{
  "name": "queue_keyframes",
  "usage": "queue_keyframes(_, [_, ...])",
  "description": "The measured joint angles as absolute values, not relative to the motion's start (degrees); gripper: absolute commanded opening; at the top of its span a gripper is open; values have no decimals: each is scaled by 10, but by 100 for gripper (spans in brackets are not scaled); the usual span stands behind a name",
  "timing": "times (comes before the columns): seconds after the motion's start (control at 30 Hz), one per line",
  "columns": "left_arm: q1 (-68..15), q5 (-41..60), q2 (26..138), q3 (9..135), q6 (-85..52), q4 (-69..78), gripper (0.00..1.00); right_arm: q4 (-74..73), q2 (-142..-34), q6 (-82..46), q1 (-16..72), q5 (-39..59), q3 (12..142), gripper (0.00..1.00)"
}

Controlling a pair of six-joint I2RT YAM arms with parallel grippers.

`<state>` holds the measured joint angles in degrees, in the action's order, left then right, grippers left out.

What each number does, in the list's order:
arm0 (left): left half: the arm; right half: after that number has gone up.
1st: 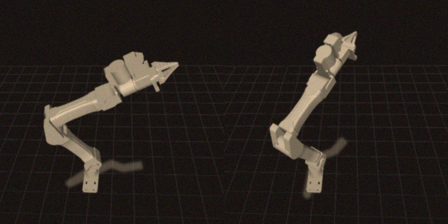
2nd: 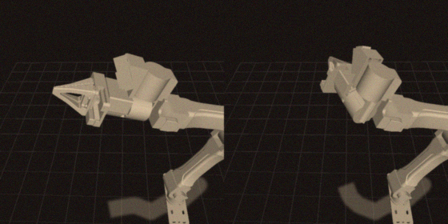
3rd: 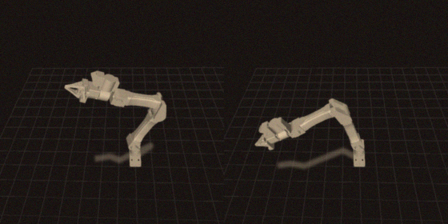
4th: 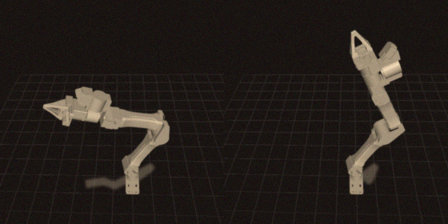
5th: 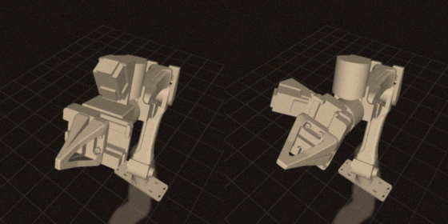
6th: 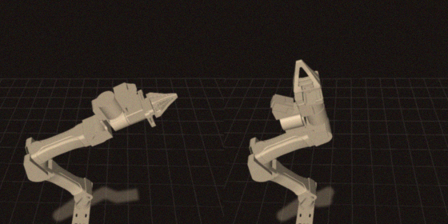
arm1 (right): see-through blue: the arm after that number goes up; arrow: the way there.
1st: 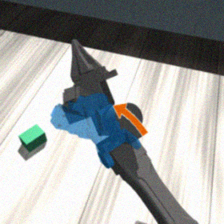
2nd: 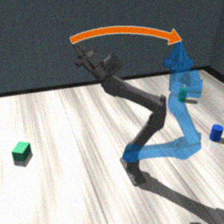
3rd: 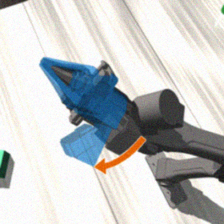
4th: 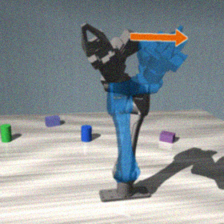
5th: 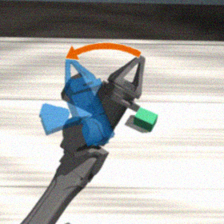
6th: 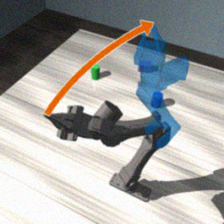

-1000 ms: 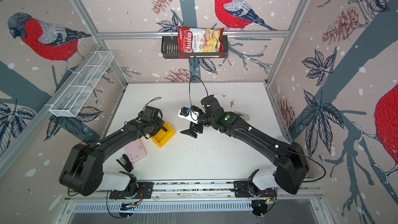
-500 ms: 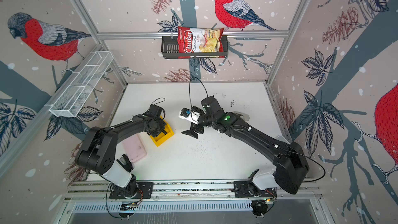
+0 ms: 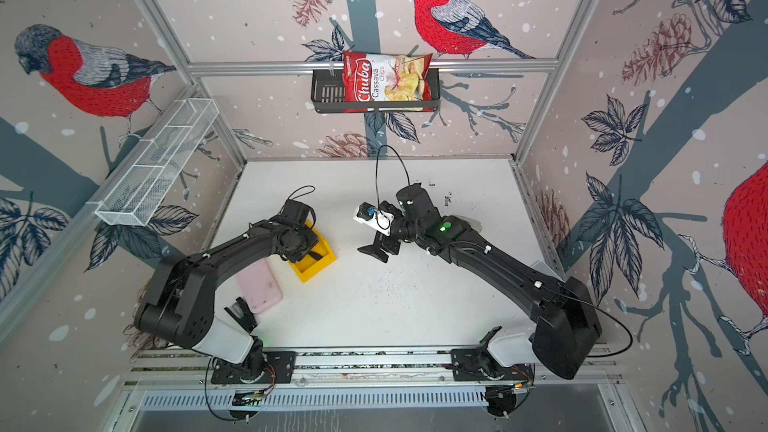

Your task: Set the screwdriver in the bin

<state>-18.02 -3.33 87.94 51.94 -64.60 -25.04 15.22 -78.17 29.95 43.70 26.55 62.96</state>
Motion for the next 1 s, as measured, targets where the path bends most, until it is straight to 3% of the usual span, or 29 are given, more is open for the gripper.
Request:
queue_keyframes(0.43, [-180,-83,793,560,-593,-269,88,103,-746,259,382,264,596,100])
queue_keyframes(0.67, [-180,-140,726,526,-491,-190,97,18,-701,194,320,259,537,100])
queue_keyframes(1.0, [-179,-209,586,364,-317,27,98,-101,-636,101,204,208,432,100])
